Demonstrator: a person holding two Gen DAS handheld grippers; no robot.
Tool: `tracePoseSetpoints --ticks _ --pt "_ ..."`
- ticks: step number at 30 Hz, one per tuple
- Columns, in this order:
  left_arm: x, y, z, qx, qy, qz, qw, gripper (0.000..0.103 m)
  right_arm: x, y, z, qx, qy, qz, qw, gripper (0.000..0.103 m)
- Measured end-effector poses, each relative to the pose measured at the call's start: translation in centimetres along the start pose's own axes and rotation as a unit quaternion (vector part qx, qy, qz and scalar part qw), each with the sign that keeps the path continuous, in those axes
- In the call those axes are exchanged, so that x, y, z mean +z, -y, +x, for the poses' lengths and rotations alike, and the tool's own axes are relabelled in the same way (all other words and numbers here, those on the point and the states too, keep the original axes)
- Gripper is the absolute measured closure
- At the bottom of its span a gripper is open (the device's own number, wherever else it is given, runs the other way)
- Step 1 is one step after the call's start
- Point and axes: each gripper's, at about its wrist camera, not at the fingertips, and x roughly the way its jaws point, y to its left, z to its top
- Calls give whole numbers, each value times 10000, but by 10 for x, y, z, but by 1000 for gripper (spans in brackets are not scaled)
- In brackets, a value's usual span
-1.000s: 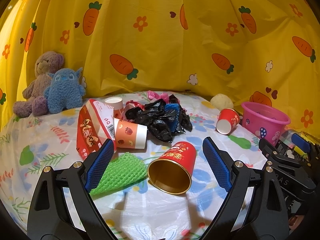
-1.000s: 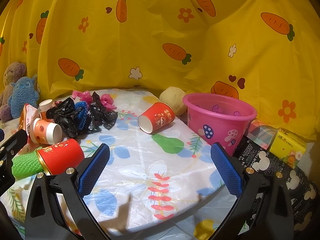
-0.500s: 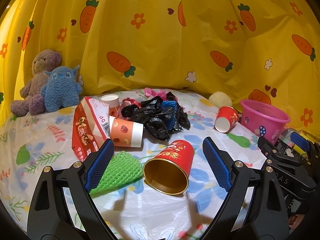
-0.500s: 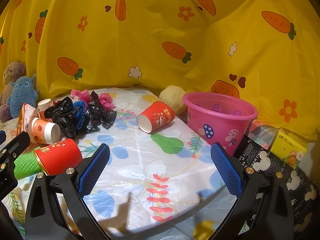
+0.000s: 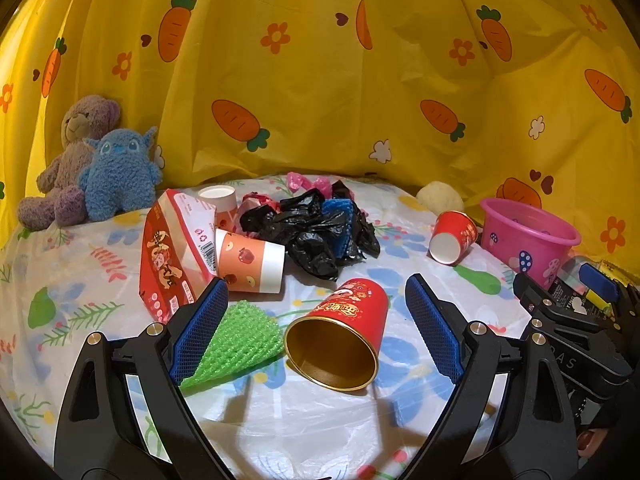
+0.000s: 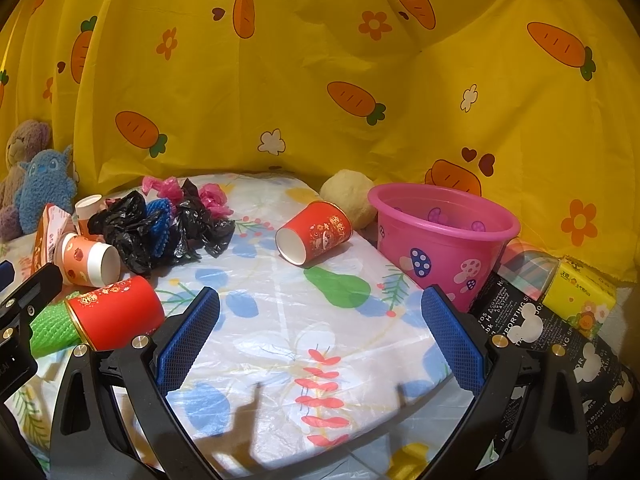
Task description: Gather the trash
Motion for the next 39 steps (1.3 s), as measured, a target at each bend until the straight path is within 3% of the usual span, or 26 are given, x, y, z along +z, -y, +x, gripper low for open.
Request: tracePoseSetpoints --ticks 39 --pt "-1 -1 0 -42 31 -20 10000 14 1 -8 -6 109 84 -63 9999 5"
